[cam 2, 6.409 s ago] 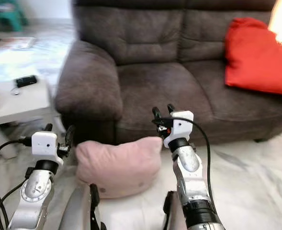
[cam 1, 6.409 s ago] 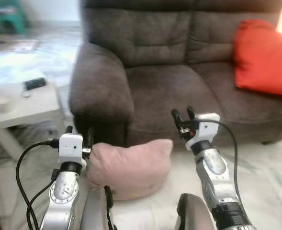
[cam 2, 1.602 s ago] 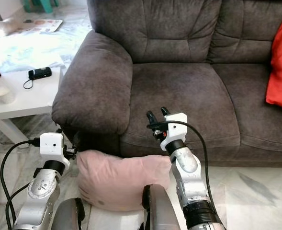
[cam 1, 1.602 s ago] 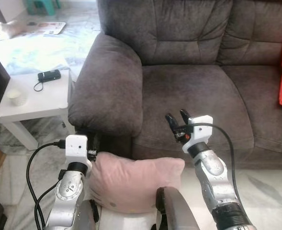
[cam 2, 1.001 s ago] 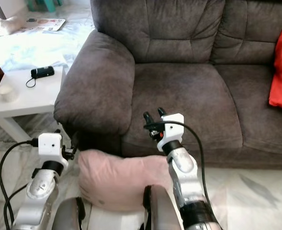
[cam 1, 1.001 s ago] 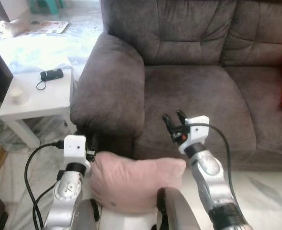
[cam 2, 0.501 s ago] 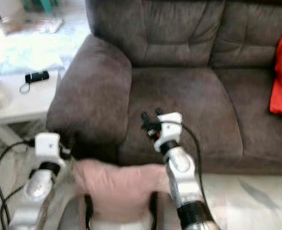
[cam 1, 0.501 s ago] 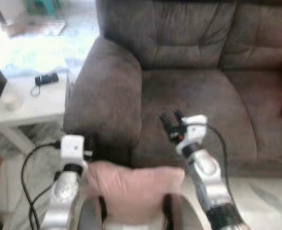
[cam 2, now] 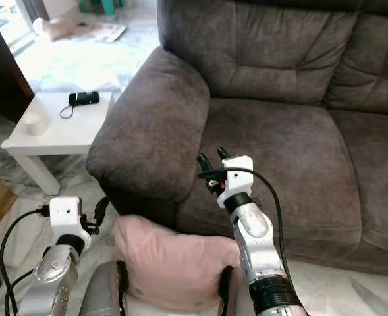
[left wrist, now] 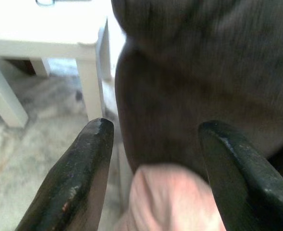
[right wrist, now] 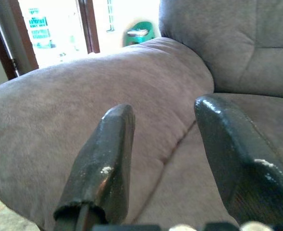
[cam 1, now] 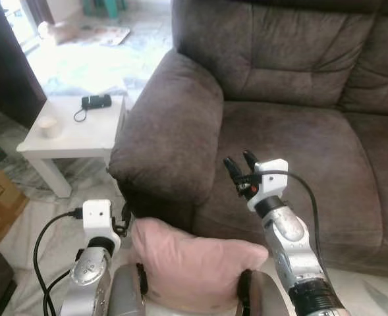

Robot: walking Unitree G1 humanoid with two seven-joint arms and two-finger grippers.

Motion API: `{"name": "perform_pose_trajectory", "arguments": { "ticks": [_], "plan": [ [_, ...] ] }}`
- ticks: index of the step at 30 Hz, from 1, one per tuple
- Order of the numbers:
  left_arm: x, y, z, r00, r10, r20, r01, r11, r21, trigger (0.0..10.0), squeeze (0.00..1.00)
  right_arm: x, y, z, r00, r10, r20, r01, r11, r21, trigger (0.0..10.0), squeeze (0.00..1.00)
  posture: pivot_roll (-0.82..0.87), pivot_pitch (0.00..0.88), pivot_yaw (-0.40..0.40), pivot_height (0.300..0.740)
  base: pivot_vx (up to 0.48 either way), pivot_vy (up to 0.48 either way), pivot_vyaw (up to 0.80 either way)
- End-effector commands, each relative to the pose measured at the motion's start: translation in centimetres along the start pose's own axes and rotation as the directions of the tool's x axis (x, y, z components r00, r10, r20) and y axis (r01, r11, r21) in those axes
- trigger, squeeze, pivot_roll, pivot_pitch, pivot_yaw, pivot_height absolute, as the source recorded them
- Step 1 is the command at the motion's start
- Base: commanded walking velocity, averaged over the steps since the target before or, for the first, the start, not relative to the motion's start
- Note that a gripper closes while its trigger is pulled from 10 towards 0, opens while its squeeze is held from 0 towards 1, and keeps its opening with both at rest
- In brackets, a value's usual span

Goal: Move the pillow to the sofa from floor

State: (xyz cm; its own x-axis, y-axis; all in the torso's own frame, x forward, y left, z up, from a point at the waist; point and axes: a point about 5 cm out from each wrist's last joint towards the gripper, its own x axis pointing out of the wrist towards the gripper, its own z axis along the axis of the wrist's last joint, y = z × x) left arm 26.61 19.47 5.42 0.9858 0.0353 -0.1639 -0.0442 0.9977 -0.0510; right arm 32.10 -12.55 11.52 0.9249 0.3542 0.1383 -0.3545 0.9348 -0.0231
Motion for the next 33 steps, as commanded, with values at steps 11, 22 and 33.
{"name": "perform_pose_trajectory", "arguments": {
  "ticks": [11,22,33],
  "plan": [
    [0.6,0.6,-5.5,0.957,-0.035,-0.289,0.050,0.998,0.047,10.0,0.00,-0.4,-0.4,0.9,1.000,0.005,0.018,-0.005,1.000,-0.006,10.0,0.00,-0.01,0.148,-0.058,0.539,0.000,0.000,0.00],
    [2.4,0.9,-5.0,0.962,0.007,-0.273,-0.007,1.000,-0.001,10.0,1.00,-1.2,-1.1,2.4,1.000,0.018,0.022,-0.017,1.000,-0.026,10.0,0.00,-0.06,0.229,-0.113,0.539,0.000,0.000,0.00],
    [3.2,2.3,-4.0,0.968,0.061,-0.242,-0.063,0.998,0.002,10.0,1.00,-1.7,-0.8,4.0,0.999,0.037,0.033,-0.036,0.999,-0.021,10.0,0.00,-0.09,0.314,-0.127,0.539,0.000,0.000,0.00]
  ]
}}
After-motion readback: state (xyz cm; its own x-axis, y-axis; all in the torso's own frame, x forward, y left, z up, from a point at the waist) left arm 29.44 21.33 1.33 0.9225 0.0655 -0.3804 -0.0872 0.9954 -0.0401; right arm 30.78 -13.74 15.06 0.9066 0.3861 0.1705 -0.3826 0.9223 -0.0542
